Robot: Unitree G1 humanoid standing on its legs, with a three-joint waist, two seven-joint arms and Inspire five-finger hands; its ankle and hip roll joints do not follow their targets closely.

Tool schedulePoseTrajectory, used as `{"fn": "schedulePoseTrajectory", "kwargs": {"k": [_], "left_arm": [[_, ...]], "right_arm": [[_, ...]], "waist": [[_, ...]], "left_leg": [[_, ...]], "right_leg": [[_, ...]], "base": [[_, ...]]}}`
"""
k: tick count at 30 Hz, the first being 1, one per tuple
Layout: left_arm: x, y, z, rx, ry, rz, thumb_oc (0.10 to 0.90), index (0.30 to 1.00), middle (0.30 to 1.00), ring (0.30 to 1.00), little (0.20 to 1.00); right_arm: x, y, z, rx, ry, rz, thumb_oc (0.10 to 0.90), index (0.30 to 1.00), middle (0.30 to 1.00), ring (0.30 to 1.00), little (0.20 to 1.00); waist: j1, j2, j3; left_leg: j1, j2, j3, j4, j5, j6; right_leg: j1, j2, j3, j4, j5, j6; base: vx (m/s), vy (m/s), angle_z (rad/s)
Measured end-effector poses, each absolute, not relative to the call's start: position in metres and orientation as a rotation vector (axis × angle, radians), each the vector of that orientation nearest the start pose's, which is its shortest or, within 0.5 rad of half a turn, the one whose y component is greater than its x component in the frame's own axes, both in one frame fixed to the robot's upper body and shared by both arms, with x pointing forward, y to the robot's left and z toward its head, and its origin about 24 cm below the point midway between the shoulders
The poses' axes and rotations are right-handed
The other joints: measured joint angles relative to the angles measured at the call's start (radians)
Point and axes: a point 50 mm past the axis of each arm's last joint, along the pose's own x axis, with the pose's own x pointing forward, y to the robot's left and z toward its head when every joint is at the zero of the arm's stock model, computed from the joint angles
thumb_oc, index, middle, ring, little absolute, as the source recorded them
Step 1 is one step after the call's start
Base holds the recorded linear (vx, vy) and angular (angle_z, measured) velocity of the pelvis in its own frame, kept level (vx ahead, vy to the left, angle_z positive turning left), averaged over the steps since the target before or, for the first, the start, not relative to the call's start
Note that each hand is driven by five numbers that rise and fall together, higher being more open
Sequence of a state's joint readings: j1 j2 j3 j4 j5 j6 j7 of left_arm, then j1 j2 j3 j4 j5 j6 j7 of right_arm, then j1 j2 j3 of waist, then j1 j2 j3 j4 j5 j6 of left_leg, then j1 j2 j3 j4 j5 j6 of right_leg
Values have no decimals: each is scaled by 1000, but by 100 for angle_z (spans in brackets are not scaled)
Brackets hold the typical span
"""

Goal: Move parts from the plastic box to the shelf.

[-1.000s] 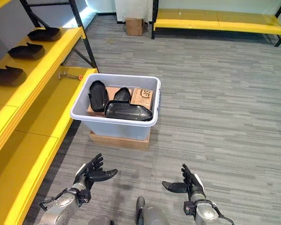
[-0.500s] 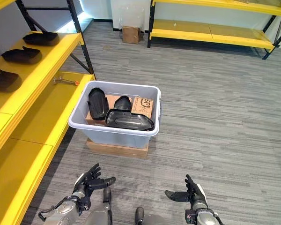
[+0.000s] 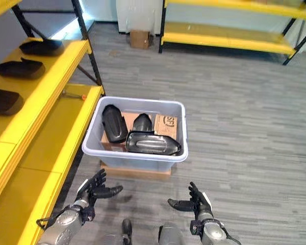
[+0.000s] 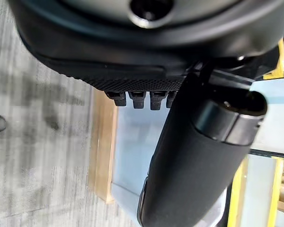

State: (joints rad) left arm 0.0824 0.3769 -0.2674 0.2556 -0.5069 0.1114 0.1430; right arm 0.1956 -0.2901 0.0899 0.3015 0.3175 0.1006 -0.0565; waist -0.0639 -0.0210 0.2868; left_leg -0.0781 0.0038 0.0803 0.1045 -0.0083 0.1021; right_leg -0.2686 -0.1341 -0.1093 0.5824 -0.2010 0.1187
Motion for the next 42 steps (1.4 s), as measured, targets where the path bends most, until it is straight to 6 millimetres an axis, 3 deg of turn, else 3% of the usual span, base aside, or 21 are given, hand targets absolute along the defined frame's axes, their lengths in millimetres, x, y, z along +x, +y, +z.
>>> {"fn": "schedulePoseTrajectory", "kwargs": {"k": [4, 6, 7, 11, 12, 15, 17, 20, 22, 23, 25, 26, 28, 30, 33, 34, 35, 38, 42], "left_arm": [[205, 188, -51, -81, 548, 19, 900, 1000, 1000, 1000, 1000], [204, 187, -53, -87, 555, 23, 900, 1000, 1000, 1000, 1000], [202, 185, -54, -95, 562, 23, 900, 1000, 1000, 1000, 1000], [200, 179, -56, -119, 566, -7, 900, 1000, 1000, 1000, 1000], [202, 177, -55, -128, 558, -17, 900, 1000, 1000, 1000, 1000], [206, 174, -51, -135, 538, -31, 900, 1000, 1000, 1000, 1000], [203, 171, -54, -149, 552, -29, 900, 1000, 1000, 1000, 1000], [202, 171, -53, -153, 552, -24, 900, 1000, 1000, 1000, 1000], [201, 172, -54, -153, 554, -16, 900, 1000, 1000, 1000, 1000], [209, 171, -50, -152, 536, -19, 900, 1000, 1000, 1000, 1000], [208, 166, -52, -196, 540, -3, 900, 1000, 1000, 1000, 1000], [208, 164, -52, -217, 540, 4, 900, 1000, 1000, 1000, 1000], [201, 162, -58, -251, 572, 18, 900, 1000, 1000, 1000, 1000], [199, 166, -62, -238, 594, 37, 900, 1000, 1000, 1000, 1000], [196, 165, -65, -235, 611, 35, 900, 1000, 1000, 1000, 1000], [200, 161, -62, -243, 598, 23, 900, 1000, 1000, 1000, 1000], [199, 162, -62, -235, 596, 21, 900, 1000, 1000, 1000, 1000], [197, 172, -62, -201, 604, 32, 900, 1000, 1000, 1000, 1000], [198, 186, -61, -158, 611, 47, 900, 1000, 1000, 1000, 1000]], "right_arm": [[164, -219, -74, 10, 650, -126, 900, 1000, 1000, 1000, 1000], [160, -220, -77, 10, 667, -131, 900, 1000, 1000, 1000, 1000], [159, -221, -78, 7, 675, -133, 900, 1000, 1000, 1000, 1000], [161, -228, -75, -20, 671, -134, 900, 1000, 1000, 1000, 1000], [163, -233, -72, -33, 656, -138, 900, 1000, 1000, 1000, 1000], [169, -244, -65, -44, 621, -171, 900, 1000, 1000, 1000, 1000], [169, -251, -62, -67, 617, -178, 900, 1000, 1000, 1000, 1000], [161, -250, -66, -62, 642, -179, 900, 1000, 1000, 1000, 1000], [161, -248, -67, -56, 647, -177, 900, 1000, 1000, 1000, 1000], [157, -248, -70, -40, 662, -182, 900, 1000, 1000, 1000, 1000], [153, -250, -71, -33, 669, -203, 900, 1000, 1000, 1000, 1000], [151, -249, -72, -25, 674, -213, 900, 1000, 1000, 1000, 1000], [151, -249, -73, -23, 673, -212, 900, 1000, 1000, 1000, 1000], [166, -246, -68, -18, 636, -204, 900, 1000, 1000, 1000, 1000], [166, -246, -67, -16, 625, -210, 900, 1000, 1000, 1000, 1000], [163, -250, -66, -23, 619, -233, 900, 1000, 1000, 1000, 1000], [162, -250, -67, -17, 625, -246, 900, 1000, 1000, 1000, 1000], [160, -242, -71, 9, 639, -238, 900, 1000, 1000, 1000, 1000], [163, -224, -73, 39, 636, -175, 900, 1000, 1000, 1000, 1000]], "waist": [[-18, -8, 17], [-18, -11, 19], [-19, -9, 19], [-17, 0, 17], [-18, 4, 15], [-21, 5, 12], [-24, 23, -1], [-38, 25, -21], [-37, 25, -23], [-28, -2, -20], [-1, -21, -14], [0, -11, -20], [15, -17, -19], [19, -10, -20], [10, -1, -24], [3, 14, -31], [-2, 12, -29], [1, -14, -30], [6, -18, -31]], "left_leg": [[9, -4, -12, 15, -15, -26], [11, -3, -34, 13, -27, -57], [19, 3, -47, 8, -36, -79], [66, 54, -65, 0, -54, -106], [82, 70, -84, -13, -69, -123], [77, 85, -87, 26, -83, -115], [84, 107, -97, 47, -121, -133], [96, 109, -103, 56, -118, -162], [73, 113, -98, 126, -106, -202], [-74, 86, -129, 408, -85, -211], [-151, 82, -140, 536, -42, -237], [-166, 78, -130, 556, -45, -227], [-146, 77, -83, 364, -70, -190], [-131, 124, -96, 41, -5, -178], [-107, 152, -84, 47, 24, -165], [-92, 144, -70, 67, 28, -159], [-91, 135, -74, 63, 51, -174], [-58, 76, 4, 34, 44, -146], [-11, 37, 80, 25, 9, -102]], "right_leg": [[-23, -13, -4, -261, 56, -8], [-8, -21, 34, -401, 145, 24], [3, -15, 20, -410, 195, 21], [41, 24, -28, -369, 214, 18], [46, 31, -45, -355, 208, 13], [41, 40, -72, -318, 179, -38], [40, 52, -75, -259, 146, -73], [34, 61, -74, -215, 105, -110], [37, 72, -66, -200, 83, -126], [38, 51, -56, -191, 78, -175], [61, 52, -65, -185, 54, -180], [75, 53, -73, -195, 58, -177], [106, 66, -75, -234, 60, -177], [124, 107, -64, -284, 75, -147], [158, 123, -56, -279, 55, -150], [154, 122, -51, -261, 36, -141], [150, 113, -44, -249, 27, -134], [123, 53, 19, -227, 22, -94], [167, 6, 74, -285, 45, -48]], "base": [[210, -106, 16], [206, -143, 27], [141, -105, 35], [236, -155, 23], [190, -150, 17], [153, -125, 14], [196, -199, -6], [79, -147, 15], [-18, -181, 11], [28, -154, 19], [143, -85, 31], [245, 73, 28], [253, 144, 3], [265, 244, -31], [187, 203, -32], [155, 225, -20], [204, 289, -26], [129, 173, -40], [82, 142, -44]]}}
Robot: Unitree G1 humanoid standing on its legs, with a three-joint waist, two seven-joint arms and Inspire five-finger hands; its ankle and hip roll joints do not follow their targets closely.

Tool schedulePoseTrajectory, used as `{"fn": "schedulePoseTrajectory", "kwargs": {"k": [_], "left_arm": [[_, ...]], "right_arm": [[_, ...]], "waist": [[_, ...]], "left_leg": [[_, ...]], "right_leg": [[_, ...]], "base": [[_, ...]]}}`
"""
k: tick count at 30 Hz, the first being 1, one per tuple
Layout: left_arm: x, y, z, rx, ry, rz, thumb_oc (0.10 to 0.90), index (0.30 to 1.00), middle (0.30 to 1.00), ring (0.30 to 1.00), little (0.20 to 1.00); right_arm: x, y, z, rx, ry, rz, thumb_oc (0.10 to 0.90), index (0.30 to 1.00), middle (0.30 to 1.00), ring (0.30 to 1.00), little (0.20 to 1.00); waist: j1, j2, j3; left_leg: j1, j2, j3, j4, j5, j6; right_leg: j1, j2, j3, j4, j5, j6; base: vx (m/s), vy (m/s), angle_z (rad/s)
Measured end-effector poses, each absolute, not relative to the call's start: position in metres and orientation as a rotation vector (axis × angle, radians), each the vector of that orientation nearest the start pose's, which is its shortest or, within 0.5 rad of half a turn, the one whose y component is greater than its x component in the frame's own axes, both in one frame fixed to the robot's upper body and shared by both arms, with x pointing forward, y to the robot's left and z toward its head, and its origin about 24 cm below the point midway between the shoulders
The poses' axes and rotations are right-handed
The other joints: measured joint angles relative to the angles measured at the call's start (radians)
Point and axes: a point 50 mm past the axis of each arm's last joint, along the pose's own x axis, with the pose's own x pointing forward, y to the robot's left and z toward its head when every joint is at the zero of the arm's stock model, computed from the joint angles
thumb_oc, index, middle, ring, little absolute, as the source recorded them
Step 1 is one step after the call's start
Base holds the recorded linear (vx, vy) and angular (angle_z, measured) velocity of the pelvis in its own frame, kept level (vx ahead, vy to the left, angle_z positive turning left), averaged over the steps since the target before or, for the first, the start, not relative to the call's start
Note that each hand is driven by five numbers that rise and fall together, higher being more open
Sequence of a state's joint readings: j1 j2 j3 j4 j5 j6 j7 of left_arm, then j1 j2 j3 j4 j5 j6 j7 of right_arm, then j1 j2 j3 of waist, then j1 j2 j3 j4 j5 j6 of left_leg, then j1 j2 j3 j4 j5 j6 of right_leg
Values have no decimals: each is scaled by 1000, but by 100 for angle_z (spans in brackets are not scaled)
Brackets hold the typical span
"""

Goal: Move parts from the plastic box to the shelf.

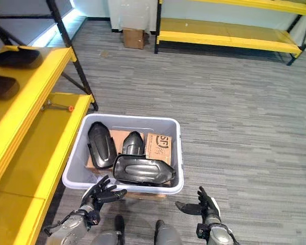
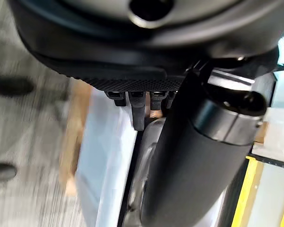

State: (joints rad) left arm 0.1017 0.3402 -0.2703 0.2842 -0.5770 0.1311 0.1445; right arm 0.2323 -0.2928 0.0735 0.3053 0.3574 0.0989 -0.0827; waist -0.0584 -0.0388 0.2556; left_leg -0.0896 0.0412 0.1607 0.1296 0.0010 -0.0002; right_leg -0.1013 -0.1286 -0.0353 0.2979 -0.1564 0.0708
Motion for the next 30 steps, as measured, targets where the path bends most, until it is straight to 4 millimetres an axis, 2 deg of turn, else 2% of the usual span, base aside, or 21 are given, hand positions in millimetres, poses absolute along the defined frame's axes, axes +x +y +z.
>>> {"fn": "schedulePoseTrajectory", "kwargs": {"k": [2, 3, 4, 5, 6, 11, 14, 18, 21, 27, 30], "left_arm": [[195, 187, -62, -158, 619, 51, 900, 1000, 1000, 1000, 1000], [192, 188, -64, -158, 629, 60, 900, 1000, 1000, 1000, 1000], [190, 189, -65, -158, 632, 64, 900, 1000, 1000, 1000, 1000], [188, 194, -65, -155, 637, 82, 900, 1000, 1000, 1000, 1000], [188, 195, -65, -153, 635, 86, 900, 1000, 1000, 1000, 1000], [184, 188, -67, -187, 638, 81, 900, 1000, 1000, 1000, 1000], [184, 181, -67, -217, 632, 80, 900, 1000, 1000, 1000, 1000], [184, 180, -66, -222, 629, 74, 900, 1000, 1000, 1000, 1000], [182, 180, -67, -220, 635, 76, 900, 1000, 1000, 1000, 1000], [176, 182, -71, -220, 654, 84, 900, 1000, 1000, 1000, 1000], [175, 182, -71, -220, 656, 85, 900, 1000, 1000, 1000, 1000]], "right_arm": [[165, -219, -74, 50, 636, -167, 900, 1000, 1000, 1000, 1000], [168, -216, -73, 49, 631, -151, 900, 1000, 1000, 1000, 1000], [172, -215, -71, 48, 621, -143, 900, 1000, 1000, 1000, 1000], [178, -210, -68, 50, 602, -119, 900, 1000, 1000, 1000, 1000], [178, -211, -67, 49, 597, -118, 900, 1000, 1000, 1000, 1000], [175, -217, -67, 21, 614, -124, 900, 1000, 1000, 1000, 1000], [174, -227, -65, -26, 615, -132, 900, 1000, 1000, 1000, 1000], [177, -236, -54, -59, 575, -149, 900, 1000, 1000, 1000, 1000], [181, -237, -44, -65, 528, -152, 900, 1000, 1000, 1000, 1000], [183, -234, -38, -62, 493, -146, 900, 1000, 1000, 1000, 1000], [184, -234, -35, -61, 480, -146, 900, 1000, 1000, 1000, 1000]], "waist": [[12, -4, 0], [19, -4, -1], [25, -2, 0], [35, -1, -2], [34, -9, -4], [32, 34, -27], [31, 59, -43], [30, 75, -55], [30, 71, -67], [26, 54, -100], [25, 56, -106]], "left_leg": [[25, -6, 29, -19, -6, 9], [47, -2, 54, -33, -6, 11], [52, 3, 67, -35, -8, 13], [55, 11, 84, -25, -18, 13], [59, 6, 75, -31, -14, 6], [76, 43, 53, -72, 15, -26], [78, 50, 50, -82, 26, -31], [77, 49, 48, -83, 27, -31], [77, 46, 46, -84, 27, -30], [92, 43, 43, -110, 39, -29], [93, 42, 43, -121, 42, -28]], "right_leg": [[4, -12, -7, -27, 17, 13], [9, -32, -44, -36, 21, 12], [11, -53, -92, -40, 18, 10], [51, -114, -200, -88, 50, 41], [80, -124, -199, -128, 96, 75], [91, -83, -216, -136, 94, 53], [87, -75, -219, -121, 86, 42], [84, -71, -222, -110, 81, 38], [84, -73, -224, -108, 79, 39], [87, -76, -225, -109, 77, 42], [82, -76, -225, -108, 75, 45]], "base": [[39, 94, -38], [14, 13, -53], [57, -18, -76], [83, -26, -40], [103, -36, -23], [59, -44, 8], [27, -50, 3], [4, -9, 1], [0, 0, 0], [0, 0, 0], [0, 0, 0]]}}
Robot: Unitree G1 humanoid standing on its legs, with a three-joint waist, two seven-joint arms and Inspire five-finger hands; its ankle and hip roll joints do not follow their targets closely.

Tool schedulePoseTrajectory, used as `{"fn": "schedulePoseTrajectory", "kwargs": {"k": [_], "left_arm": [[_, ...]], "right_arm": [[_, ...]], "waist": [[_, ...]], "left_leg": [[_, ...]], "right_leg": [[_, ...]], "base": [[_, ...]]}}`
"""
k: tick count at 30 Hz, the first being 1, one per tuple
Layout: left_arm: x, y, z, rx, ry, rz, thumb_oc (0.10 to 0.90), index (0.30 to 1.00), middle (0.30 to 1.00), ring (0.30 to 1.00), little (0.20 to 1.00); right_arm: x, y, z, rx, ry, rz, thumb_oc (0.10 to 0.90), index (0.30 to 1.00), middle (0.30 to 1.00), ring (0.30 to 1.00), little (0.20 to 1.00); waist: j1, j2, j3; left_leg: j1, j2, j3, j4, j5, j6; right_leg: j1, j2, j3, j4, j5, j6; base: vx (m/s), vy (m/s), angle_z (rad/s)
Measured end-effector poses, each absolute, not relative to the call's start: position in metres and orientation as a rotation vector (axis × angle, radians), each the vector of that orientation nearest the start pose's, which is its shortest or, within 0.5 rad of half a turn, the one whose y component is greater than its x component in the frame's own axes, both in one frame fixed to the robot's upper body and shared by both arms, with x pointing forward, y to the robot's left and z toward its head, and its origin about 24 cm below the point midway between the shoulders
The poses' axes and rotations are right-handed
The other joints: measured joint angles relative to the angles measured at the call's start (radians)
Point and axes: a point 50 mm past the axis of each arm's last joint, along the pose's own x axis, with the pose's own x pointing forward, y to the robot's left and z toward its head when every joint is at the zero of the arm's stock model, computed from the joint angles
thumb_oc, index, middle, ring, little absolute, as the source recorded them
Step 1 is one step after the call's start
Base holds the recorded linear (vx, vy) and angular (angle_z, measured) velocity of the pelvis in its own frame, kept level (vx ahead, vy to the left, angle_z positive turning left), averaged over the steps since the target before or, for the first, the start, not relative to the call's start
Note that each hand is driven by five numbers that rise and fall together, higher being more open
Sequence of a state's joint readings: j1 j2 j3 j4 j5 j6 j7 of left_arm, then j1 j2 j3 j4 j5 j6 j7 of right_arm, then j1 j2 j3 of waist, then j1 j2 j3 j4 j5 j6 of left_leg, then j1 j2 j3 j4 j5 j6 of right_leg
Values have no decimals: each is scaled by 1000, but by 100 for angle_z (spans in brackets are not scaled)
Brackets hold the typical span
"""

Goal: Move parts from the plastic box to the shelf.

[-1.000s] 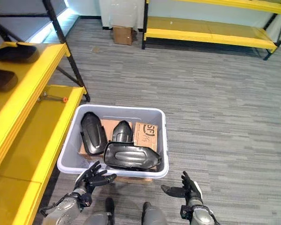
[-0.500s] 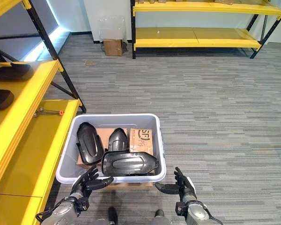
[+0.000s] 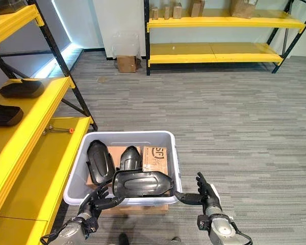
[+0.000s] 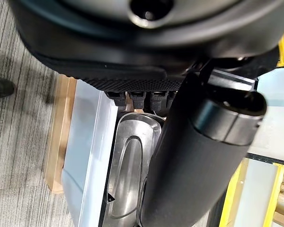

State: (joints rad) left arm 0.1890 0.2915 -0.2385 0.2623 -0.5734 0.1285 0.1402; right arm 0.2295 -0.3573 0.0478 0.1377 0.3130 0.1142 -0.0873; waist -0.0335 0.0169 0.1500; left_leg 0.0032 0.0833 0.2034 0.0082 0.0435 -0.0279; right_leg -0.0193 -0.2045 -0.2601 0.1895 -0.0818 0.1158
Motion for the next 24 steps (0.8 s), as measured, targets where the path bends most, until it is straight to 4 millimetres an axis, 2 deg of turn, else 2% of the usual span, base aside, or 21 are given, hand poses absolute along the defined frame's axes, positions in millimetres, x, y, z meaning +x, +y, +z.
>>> {"fn": "schedulePoseTrajectory", "kwargs": {"k": [7, 16, 20, 24], "left_arm": [[172, 182, -73, -223, 665, 90, 900, 1000, 1000, 1000, 1000], [168, 182, -75, -228, 674, 94, 900, 1000, 1000, 1000, 1000], [167, 178, -75, -243, 674, 93, 900, 1000, 1000, 1000, 1000], [166, 174, -76, -257, 677, 91, 900, 1000, 1000, 1000, 1000]], "right_arm": [[188, -237, -22, -96, 411, -151, 900, 1000, 1000, 1000, 1000], [194, -233, -15, -97, 374, -141, 900, 1000, 1000, 1000, 1000], [206, -221, -4, -103, 317, -81, 900, 1000, 1000, 1000, 1000], [221, -202, 3, -102, 276, 11, 900, 1000, 1000, 1000, 1000]], "waist": [[-17, 11, -7], [-9, 18, -11], [-6, 20, -12], [19, 20, -12]], "left_leg": [[10, 0, 1, -33, 21, -4], [10, 1, 0, -37, 23, -6], [5, 2, -10, -37, 23, -7], [-7, 2, -20, -33, 24, -7]], "right_leg": [[-6, 5, 1, -2, 1, -1], [2, 10, -3, -21, 5, -4], [11, 13, -16, -35, 13, -4], [10, 13, -27, -37, 13, -3]], "base": [[0, 0, 0], [0, 0, 0], [-16, 20, 8], [-16, 11, 7]]}}
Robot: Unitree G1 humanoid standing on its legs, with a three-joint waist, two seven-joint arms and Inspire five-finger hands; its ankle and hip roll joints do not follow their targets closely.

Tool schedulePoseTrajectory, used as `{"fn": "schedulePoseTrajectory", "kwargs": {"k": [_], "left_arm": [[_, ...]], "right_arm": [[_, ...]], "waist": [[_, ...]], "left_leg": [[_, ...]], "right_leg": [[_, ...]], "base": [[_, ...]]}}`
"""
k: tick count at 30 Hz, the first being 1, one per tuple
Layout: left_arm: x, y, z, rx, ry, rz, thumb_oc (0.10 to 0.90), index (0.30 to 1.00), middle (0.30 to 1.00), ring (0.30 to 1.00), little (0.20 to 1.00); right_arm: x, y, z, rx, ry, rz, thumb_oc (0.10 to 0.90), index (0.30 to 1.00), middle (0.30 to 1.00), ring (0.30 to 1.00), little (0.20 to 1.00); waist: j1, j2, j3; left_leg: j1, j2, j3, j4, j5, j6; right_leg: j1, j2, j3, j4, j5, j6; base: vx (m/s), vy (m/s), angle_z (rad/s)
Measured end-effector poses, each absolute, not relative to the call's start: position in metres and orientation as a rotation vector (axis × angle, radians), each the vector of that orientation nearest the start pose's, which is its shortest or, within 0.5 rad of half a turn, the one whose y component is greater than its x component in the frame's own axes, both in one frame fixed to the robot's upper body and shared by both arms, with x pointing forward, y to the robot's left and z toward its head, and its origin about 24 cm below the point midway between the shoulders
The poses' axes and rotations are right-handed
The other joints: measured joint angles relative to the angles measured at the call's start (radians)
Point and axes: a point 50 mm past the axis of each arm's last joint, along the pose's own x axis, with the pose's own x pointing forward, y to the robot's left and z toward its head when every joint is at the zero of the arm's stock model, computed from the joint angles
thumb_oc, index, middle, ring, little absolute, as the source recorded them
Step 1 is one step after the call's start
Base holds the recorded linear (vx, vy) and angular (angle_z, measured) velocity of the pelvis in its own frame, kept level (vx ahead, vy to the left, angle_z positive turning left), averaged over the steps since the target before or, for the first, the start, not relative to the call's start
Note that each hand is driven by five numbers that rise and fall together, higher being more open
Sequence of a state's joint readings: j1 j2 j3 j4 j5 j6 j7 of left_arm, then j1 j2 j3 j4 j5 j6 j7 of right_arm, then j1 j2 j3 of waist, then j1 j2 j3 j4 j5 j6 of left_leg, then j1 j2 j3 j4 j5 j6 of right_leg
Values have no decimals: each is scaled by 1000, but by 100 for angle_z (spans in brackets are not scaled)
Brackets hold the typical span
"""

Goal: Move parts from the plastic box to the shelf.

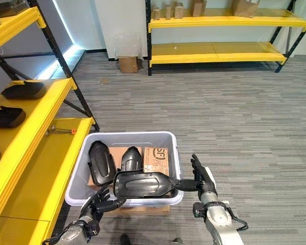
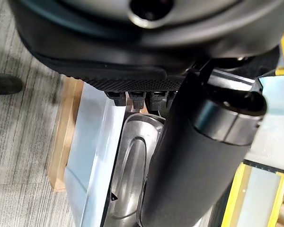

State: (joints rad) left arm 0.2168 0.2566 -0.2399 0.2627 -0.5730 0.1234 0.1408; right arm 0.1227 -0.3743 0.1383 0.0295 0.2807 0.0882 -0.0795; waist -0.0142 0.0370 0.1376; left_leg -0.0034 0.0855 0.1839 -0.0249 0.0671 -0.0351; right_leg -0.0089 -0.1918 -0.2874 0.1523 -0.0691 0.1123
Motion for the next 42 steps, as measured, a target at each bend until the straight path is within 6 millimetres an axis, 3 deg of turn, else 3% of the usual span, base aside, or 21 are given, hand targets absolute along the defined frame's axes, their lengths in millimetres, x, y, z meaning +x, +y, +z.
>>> {"fn": "schedulePoseTrajectory", "kwargs": {"k": [7, 15, 21, 28, 42], "left_arm": [[167, 174, -76, -254, 675, 92, 900, 1000, 1000, 1000, 1000], [171, 176, -74, -244, 663, 120, 900, 1000, 1000, 1000, 1000], [193, 175, -62, -240, 588, 135, 900, 1000, 1000, 1000, 1000], [202, 181, -55, -219, 550, 161, 900, 1000, 1000, 1000, 1000], [215, 187, -45, -195, 494, 177, 900, 1000, 1000, 1000, 1000]], "right_arm": [[237, -183, 14, -103, 229, 97, 900, 1000, 1000, 1000, 1000], [255, -164, 23, -117, 185, 135, 900, 1000, 1000, 1000, 1000], [272, -149, 27, -115, 176, 139, 900, 1000, 1000, 1000, 1000], [280, -128, 35, -80, 149, 172, 900, 1000, 1000, 1000, 1000], [287, -127, 37, -83, 155, 142, 900, 1000, 1000, 1000, 1000]], "waist": [[40, -2, 1], [51, -18, 16], [74, -14, 99], [98, -7, 169], [99, 5, 250]], "left_leg": [[-35, -1, -23, 12, 1, 0], [-81, -1, -43, 39, -1, 3], [-146, -3, -62, 85, -3, 5], [-193, -10, -75, 110, -3, 6], [-254, -20, -97, 146, -4, 7]], "right_leg": [[-10, -1, -24, -7, 1, 0], [-33, -3, -45, 0, -3, 0], [-90, -19, -56, 55, -17, 4], [-141, -33, -62, 106, -28, -9], [-202, -60, -80, 191, -69, -17]], "base": [[-21, 6, 10], [-68, -6, 8], [-58, 12, 9], [-47, 23, 5], [-30, 11, 6]]}}
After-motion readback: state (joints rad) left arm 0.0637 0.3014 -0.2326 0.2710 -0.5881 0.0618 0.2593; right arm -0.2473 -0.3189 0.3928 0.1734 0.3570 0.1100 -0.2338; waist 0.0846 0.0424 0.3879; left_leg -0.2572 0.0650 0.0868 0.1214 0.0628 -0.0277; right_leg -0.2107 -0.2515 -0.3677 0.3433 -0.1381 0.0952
